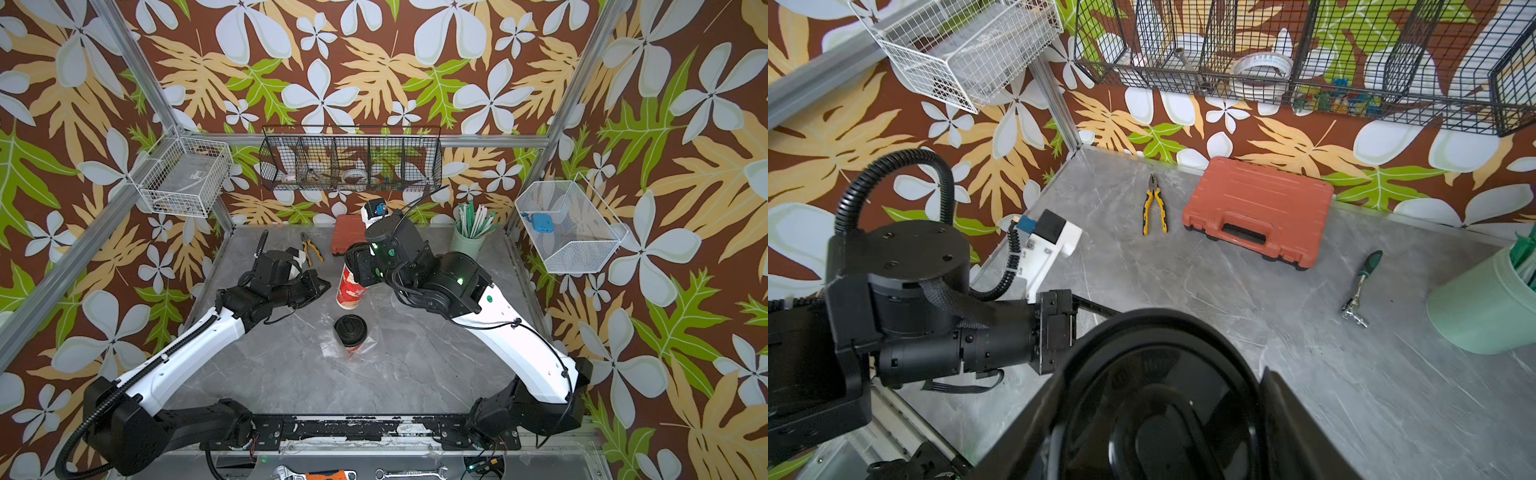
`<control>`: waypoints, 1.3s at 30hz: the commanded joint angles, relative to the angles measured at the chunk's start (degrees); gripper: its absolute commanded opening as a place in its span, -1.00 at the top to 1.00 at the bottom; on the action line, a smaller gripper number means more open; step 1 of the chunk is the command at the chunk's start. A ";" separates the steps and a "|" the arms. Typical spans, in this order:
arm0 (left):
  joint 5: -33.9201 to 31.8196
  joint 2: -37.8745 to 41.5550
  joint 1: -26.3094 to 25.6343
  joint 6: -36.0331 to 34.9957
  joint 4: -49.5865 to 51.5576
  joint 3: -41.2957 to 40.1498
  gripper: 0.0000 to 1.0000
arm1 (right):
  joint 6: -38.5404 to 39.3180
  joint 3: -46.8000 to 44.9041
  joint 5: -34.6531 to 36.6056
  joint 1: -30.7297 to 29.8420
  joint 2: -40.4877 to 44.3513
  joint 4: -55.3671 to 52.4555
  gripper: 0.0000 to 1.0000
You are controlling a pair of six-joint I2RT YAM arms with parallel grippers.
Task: Pack milk tea into plastic carrier bags
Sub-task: Place the milk tea cup in the plastic carrier bag.
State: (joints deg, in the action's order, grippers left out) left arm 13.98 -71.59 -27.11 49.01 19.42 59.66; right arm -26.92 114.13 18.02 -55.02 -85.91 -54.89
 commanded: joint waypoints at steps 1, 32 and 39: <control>0.48 0.31 -0.09 -0.02 -1.32 0.66 1.00 | 0.46 -0.91 0.61 -0.04 -1.05 0.20 -0.19; 0.35 2.31 -1.10 1.69 -1.56 1.10 1.00 | 4.63 -4.23 6.70 0.03 -10.98 8.61 -0.17; -0.01 2.67 -1.28 2.03 -1.75 1.05 1.00 | 3.10 -10.37 4.98 0.02 -10.35 11.29 -0.16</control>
State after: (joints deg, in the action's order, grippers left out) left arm 14.17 -69.34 -28.25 50.78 19.05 60.51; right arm -22.59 105.01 23.75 -55.00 -96.73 -46.39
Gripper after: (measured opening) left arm 0.050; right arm 0.621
